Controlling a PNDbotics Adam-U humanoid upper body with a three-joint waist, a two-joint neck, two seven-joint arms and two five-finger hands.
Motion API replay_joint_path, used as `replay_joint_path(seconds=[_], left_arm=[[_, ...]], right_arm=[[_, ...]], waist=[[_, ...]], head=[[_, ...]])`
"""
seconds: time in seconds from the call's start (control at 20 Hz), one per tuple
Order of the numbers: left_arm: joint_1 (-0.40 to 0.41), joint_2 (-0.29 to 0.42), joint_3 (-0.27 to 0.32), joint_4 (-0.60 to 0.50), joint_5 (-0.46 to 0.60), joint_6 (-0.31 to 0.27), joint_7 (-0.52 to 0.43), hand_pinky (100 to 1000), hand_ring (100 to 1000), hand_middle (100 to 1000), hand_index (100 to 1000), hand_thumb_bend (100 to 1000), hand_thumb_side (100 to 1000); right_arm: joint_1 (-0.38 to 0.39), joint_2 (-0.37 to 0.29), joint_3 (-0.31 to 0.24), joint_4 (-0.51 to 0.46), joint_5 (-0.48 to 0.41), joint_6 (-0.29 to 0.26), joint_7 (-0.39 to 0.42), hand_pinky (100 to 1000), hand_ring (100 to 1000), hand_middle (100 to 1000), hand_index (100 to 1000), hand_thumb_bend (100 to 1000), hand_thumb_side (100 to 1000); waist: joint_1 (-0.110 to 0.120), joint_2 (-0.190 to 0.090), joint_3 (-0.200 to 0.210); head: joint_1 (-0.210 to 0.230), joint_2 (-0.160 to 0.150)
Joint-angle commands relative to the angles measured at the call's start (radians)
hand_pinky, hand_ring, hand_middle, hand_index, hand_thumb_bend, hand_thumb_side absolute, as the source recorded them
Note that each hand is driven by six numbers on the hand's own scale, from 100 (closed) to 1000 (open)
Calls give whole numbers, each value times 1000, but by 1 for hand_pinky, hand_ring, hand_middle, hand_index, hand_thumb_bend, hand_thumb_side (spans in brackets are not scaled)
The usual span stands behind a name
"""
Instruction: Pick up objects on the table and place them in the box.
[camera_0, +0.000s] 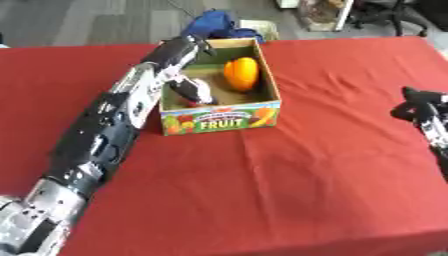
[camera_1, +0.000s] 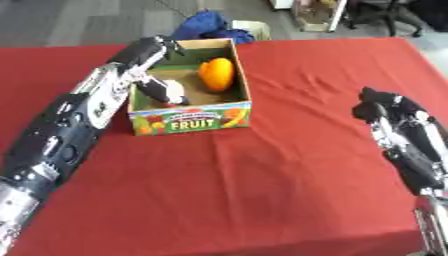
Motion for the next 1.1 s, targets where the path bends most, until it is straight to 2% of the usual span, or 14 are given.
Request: replay_joint_path(seconds=[0.05, 0.15, 0.3, 0.45, 0.5, 0.65, 0.85, 0.95, 1.1], left_arm=[[-8, 44, 20, -84, 116, 20, 19, 705, 678, 702, 770, 718, 359], [6, 72, 31, -159, 235, 44, 36, 683, 636, 650, 745, 672, 337], [59, 140, 55, -308, 474, 87, 59, 649, 590, 600, 715, 579, 311], [164, 218, 93, -474, 740, 134, 77, 623, 558, 565, 691, 526, 296], [215, 240, 113, -534, 826, 151, 89, 613, 547, 553, 684, 480, 283], [338, 281, 155, -698, 1009, 190, 119, 614, 546, 551, 684, 468, 277], [504, 275, 209, -876, 1092, 208, 135, 616, 547, 552, 684, 456, 289], [564, 246, 235, -920, 1101, 221, 140, 615, 547, 551, 685, 446, 295], [646, 199, 263, -943, 1109, 235, 163, 608, 536, 539, 677, 434, 312]], right_arm=[[-12, -11, -6, -10, 0, -2, -1, 821, 1000, 581, 739, 100, 439], [-11, -12, -8, -9, 0, -2, -2, 821, 1000, 581, 739, 100, 440], [-9, -13, -11, -8, 3, -1, -5, 821, 1000, 581, 738, 100, 441], [-5, -17, -15, -7, 5, -1, -8, 821, 1000, 581, 738, 100, 443], [-2, -18, -17, -7, 6, -1, -9, 821, 1000, 581, 738, 100, 444], [-1, -21, -24, -9, 8, -2, -16, 821, 1000, 580, 738, 100, 444], [3, -21, -29, -10, 9, -2, -21, 820, 1000, 580, 738, 100, 445], [4, -20, -31, -11, 8, -1, -24, 820, 1000, 580, 738, 100, 445], [8, -20, -29, -11, 7, -2, -22, 821, 1000, 579, 738, 100, 444]], waist=[[0, -16, 3], [1, -17, 9], [4, -18, 23], [9, -21, 43], [10, -22, 52], [12, -18, 72], [12, -19, 90], [9, -18, 98], [5, -22, 107]], head=[[-7, -12], [-12, -11], [-24, -11], [-34, -7], [-37, -6], [-38, -6], [-30, -3], [-22, 7], [2, 4]])
